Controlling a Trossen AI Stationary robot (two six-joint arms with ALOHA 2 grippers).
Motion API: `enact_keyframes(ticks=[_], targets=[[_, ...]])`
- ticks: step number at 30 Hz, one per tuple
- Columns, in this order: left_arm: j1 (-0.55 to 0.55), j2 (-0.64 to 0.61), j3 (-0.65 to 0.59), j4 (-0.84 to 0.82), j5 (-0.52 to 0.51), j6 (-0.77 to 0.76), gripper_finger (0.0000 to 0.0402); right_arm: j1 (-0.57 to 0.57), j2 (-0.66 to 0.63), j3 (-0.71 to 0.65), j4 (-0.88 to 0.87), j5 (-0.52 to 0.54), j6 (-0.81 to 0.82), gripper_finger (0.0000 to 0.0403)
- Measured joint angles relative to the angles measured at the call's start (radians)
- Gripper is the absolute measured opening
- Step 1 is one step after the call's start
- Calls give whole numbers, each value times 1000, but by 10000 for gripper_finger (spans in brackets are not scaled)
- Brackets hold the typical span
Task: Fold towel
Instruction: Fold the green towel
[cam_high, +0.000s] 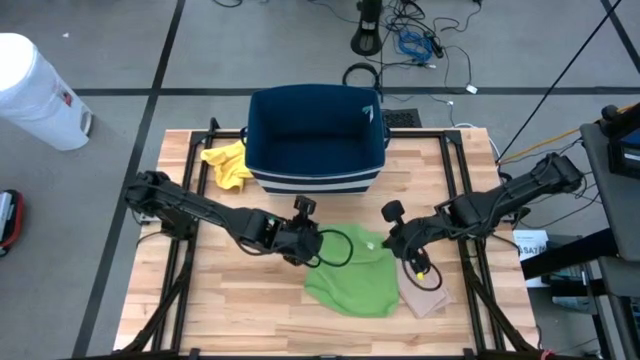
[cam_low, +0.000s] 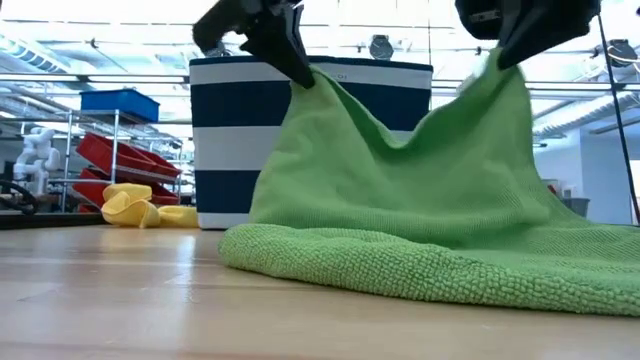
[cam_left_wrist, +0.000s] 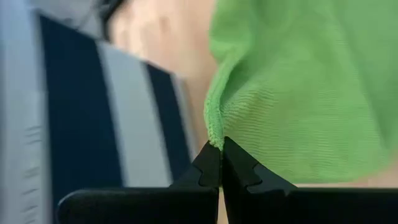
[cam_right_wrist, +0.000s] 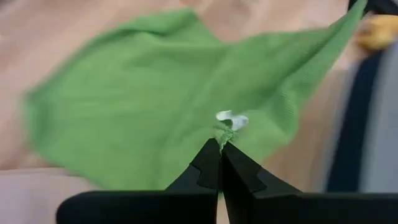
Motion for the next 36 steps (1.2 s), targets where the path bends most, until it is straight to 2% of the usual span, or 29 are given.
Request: enact_keyframes(ticks=[4, 7, 15, 17, 19, 22, 26, 29, 33, 36], targets=[[7, 0, 0, 33, -67, 4, 0, 18, 9, 0, -5, 190, -21, 0], [5, 0, 0, 44, -132, -1, 0, 17, 9, 0, -22, 241, -16, 0], [-2, 0, 0, 114, -138, 28, 0, 39, 6, 0, -24, 232, 13, 0], [2, -1, 0, 98, -63, 34, 0, 47, 3, 0, -16, 180, 13, 0], [23, -1, 0, 63, 30, 24, 0, 47, 0, 0, -16, 81, 16, 0], [60, 3, 0, 6, 53, -47, 0, 45, 0, 0, -23, 24, 43, 0], [89, 7, 0, -9, 8, -96, 0, 44, -1, 0, -49, 68, 62, 0], [92, 6, 0, 38, 4, -54, 0, 44, -9, -1, -65, 77, 37, 0], [93, 6, 0, 114, 58, 45, 0, 44, -39, -1, -47, 91, 5, 0], [106, 6, 0, 153, 122, 88, 0, 44, -57, -1, -92, 198, 10, 0]])
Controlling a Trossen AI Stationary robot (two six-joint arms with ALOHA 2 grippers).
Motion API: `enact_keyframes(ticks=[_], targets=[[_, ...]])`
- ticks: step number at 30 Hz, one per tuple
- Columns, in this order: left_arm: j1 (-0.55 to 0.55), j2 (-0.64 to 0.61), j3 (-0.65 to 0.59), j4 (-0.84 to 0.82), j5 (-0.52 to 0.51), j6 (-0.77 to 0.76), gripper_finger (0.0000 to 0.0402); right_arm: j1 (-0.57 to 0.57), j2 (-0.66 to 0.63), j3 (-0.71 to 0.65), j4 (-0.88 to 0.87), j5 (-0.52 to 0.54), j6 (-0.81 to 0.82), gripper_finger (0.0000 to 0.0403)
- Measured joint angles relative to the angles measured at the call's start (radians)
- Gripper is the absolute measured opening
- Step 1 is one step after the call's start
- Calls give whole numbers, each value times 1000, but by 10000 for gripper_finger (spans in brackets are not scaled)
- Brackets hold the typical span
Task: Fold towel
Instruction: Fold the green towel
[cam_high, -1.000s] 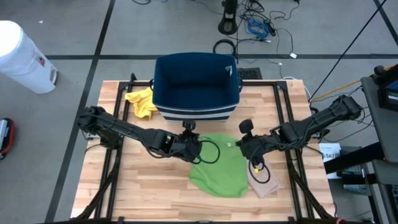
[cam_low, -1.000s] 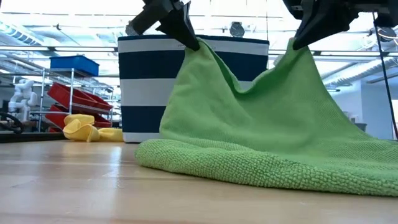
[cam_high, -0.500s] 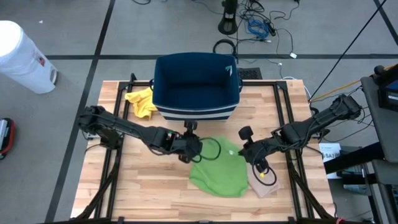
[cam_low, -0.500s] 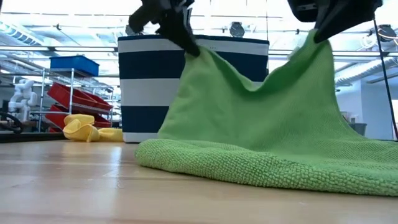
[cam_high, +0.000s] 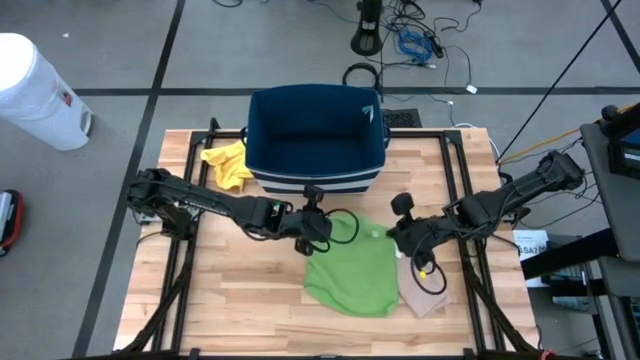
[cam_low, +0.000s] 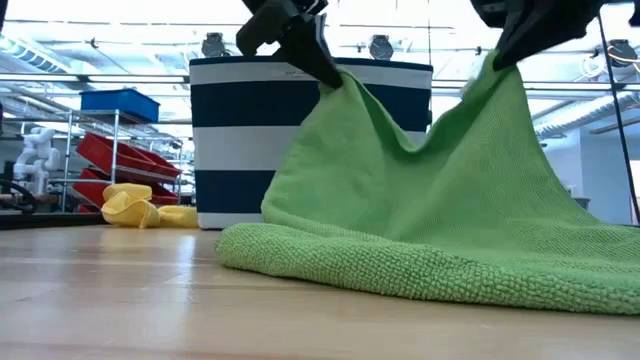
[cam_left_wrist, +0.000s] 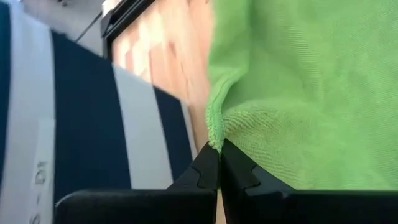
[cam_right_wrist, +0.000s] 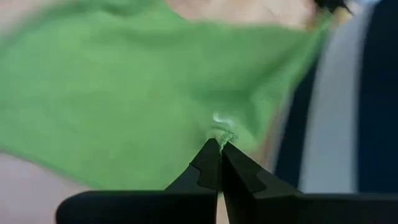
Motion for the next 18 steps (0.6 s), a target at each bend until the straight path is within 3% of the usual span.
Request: enact_keyframes(ticks=[5, 7, 12, 18], targets=[[24, 0, 0, 0, 32, 31, 0, -1, -13, 0, -86, 5, 33, 0], [28, 0, 0, -7, 69, 50, 0, 0, -13, 0, -88, -44, 35, 0], [9, 0, 0, -11, 287, 83, 0, 1, -13, 0, -83, -186, 49, 0], [-42, 0, -12, -44, 356, 81, 0, 34, -12, 0, -41, -330, 53, 0]])
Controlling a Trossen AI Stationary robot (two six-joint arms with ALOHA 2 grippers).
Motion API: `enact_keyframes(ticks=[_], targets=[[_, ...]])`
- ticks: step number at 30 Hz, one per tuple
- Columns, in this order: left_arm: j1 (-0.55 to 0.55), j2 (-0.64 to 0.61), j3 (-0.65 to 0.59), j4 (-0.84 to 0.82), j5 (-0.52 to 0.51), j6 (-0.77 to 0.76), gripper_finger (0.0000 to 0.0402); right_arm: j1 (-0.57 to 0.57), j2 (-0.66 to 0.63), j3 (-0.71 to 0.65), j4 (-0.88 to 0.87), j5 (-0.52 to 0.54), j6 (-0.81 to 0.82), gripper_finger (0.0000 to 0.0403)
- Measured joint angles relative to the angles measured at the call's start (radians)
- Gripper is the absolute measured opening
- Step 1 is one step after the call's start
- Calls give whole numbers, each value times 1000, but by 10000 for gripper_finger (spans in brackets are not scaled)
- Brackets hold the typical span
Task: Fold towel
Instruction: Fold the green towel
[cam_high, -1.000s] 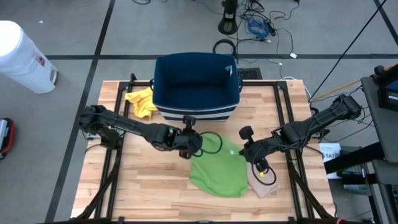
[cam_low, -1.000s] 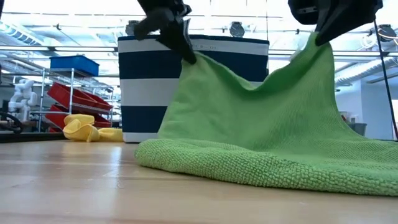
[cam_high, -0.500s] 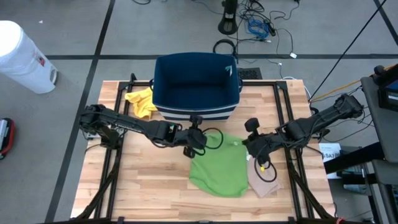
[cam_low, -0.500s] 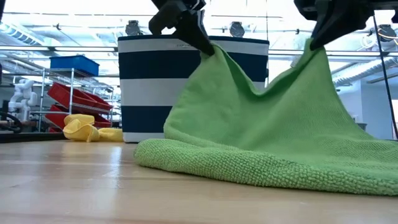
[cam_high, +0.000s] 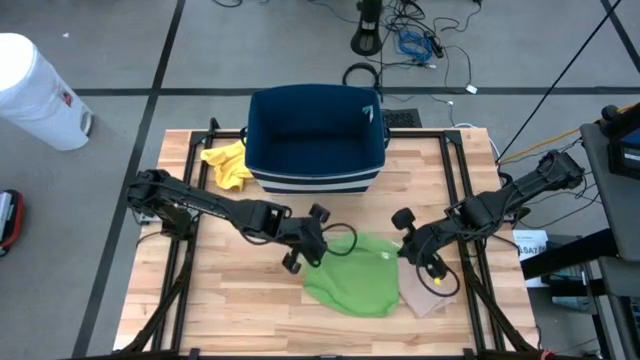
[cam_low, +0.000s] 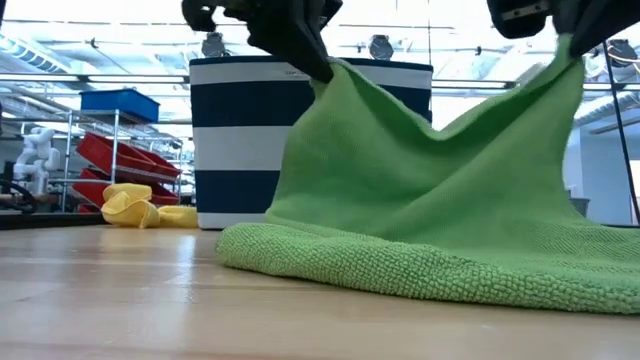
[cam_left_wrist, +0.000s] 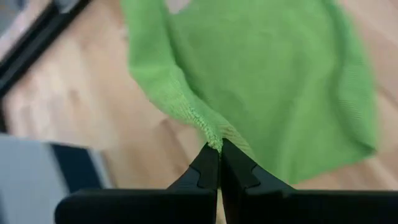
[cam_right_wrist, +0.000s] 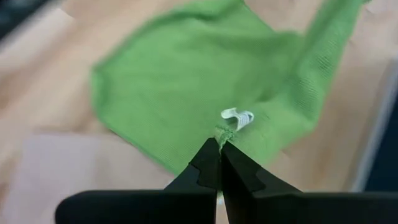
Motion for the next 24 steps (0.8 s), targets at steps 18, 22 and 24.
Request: enact_keyframes(ticks=[18, 22, 24], targets=[[-69, 0, -230, 192, 93, -104, 0, 116, 95, 0, 137, -130, 63, 0], [-94, 0, -230, 217, 94, -104, 0, 132, 181, 0, 184, -132, 55, 0], [-104, 0, -230, 217, 103, -105, 0, 136, 225, 0, 194, -132, 51, 0]])
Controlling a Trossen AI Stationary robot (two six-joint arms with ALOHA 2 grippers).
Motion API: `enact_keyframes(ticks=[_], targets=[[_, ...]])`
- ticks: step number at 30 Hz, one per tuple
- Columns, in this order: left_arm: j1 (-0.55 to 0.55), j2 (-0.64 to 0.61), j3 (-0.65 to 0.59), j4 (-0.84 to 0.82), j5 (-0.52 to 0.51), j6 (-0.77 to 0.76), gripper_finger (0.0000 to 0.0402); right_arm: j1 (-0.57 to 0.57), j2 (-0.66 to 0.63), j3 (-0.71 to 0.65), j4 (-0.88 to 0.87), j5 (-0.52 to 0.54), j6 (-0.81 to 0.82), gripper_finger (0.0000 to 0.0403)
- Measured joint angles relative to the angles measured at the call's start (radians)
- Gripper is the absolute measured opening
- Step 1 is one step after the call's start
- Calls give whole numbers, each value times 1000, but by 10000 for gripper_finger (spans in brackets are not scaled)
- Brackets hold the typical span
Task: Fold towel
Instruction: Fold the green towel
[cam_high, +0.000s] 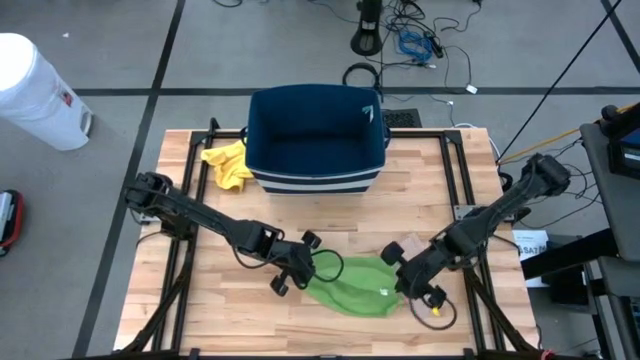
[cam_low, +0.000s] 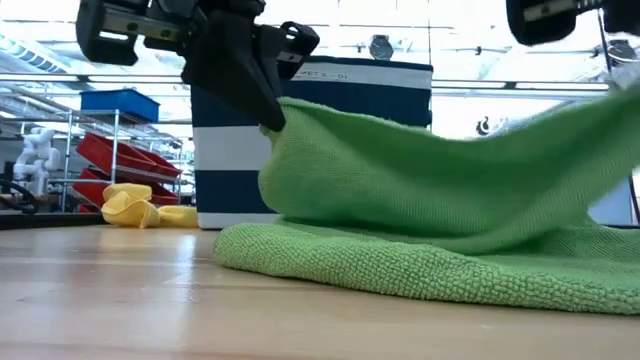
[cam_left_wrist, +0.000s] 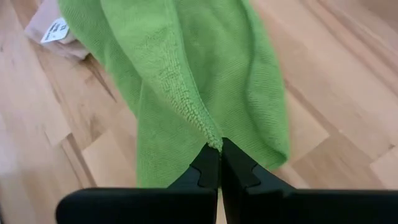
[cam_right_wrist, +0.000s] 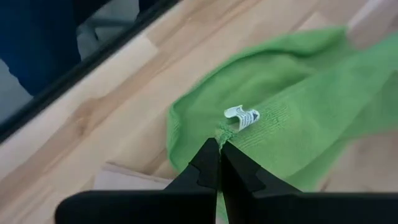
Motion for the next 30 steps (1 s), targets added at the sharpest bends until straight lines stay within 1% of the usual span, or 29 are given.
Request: enact_keyframes(ticks=[6, 14, 21, 25, 28, 30], targets=[[-31, -9, 3, -2, 1, -11, 0, -1, 110, 0, -2, 1, -1, 0], [-61, -5, 19, -22, 0, -30, 0, -1, 167, 0, 8, -3, 4, 0], [-61, -4, 19, -23, 10, -68, 0, -1, 173, 0, 33, -65, 11, 0], [-61, 2, -2, -2, 14, -89, 1, -1, 173, 0, 49, -126, 33, 1], [-49, 21, -11, -1, 50, -118, 9, -1, 173, 0, 56, -178, 52, 11], [-37, 40, -13, -2, 90, -161, 20, -1, 173, 0, 61, -186, 68, 23]])
